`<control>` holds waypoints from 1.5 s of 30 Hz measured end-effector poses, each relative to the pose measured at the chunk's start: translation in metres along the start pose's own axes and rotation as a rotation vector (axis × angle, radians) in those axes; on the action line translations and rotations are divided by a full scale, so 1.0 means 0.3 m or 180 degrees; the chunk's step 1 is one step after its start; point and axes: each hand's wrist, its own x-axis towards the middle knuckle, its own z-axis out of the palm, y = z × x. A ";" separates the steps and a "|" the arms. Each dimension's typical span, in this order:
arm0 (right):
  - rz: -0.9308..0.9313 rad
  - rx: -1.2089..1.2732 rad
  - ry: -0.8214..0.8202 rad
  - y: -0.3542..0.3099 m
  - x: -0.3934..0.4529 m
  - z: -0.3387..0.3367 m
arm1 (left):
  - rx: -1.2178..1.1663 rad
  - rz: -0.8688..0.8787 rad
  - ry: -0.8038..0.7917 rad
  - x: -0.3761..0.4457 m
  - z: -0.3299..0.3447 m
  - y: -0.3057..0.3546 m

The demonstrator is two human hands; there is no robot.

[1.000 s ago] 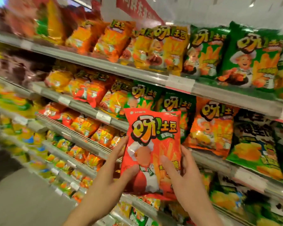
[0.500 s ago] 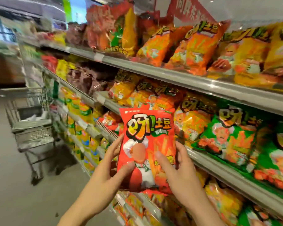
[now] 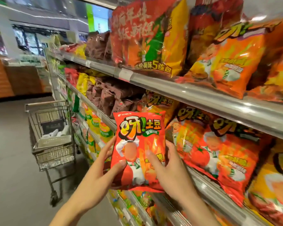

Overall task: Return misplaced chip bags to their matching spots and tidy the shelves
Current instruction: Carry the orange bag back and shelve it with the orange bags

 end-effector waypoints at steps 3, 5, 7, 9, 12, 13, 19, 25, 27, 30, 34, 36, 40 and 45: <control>-0.0003 -0.0180 0.0028 -0.018 0.148 0.100 | -0.0001 -0.0041 -0.0056 0.149 -0.096 -0.060; 0.0017 -0.0321 0.0064 -0.029 0.245 0.168 | -0.0065 -0.0050 -0.0081 0.254 -0.160 -0.104; 0.0022 -0.0507 0.0164 -0.035 0.344 0.238 | -0.0019 -0.0005 -0.0140 0.370 -0.232 -0.159; 0.0044 -0.0686 0.0303 -0.040 0.435 0.309 | -0.0030 -0.0035 -0.0274 0.492 -0.305 -0.214; 0.0156 -0.0830 0.0494 -0.065 0.551 0.407 | 0.0065 0.0055 -0.0466 0.669 -0.400 -0.272; 0.0217 -0.0846 0.0552 -0.080 0.582 0.436 | 0.0078 0.0088 -0.0521 0.724 -0.423 -0.283; 0.0500 -0.1181 0.0915 -0.120 0.762 0.538 | -0.0010 0.0359 -0.1098 1.019 -0.496 -0.332; 0.0758 -0.1471 0.1052 -0.201 0.787 0.520 | 0.0083 0.0659 -0.1448 1.226 -0.465 -0.367; 0.0714 -0.1793 0.1091 -0.222 0.777 0.502 | 0.0107 0.0625 -0.1525 1.279 -0.443 -0.385; 0.0404 -0.2781 0.1122 -0.228 0.760 0.477 | 0.0111 0.0687 -0.1594 1.320 -0.400 -0.388; 0.0011 -0.3827 0.0955 -0.207 0.765 0.443 | 0.0273 0.0802 -0.1743 1.353 -0.341 -0.422; 0.0017 -0.4111 0.0798 -0.197 0.778 0.431 | 0.0426 0.1004 -0.1674 1.358 -0.317 -0.441; 0.0171 -0.4420 0.0436 -0.171 0.800 0.415 | 0.1095 0.1477 -0.1523 1.333 -0.298 -0.464; 0.0199 -0.4402 0.0360 -0.145 0.807 0.399 | 0.2109 0.1995 -0.1066 1.338 -0.295 -0.498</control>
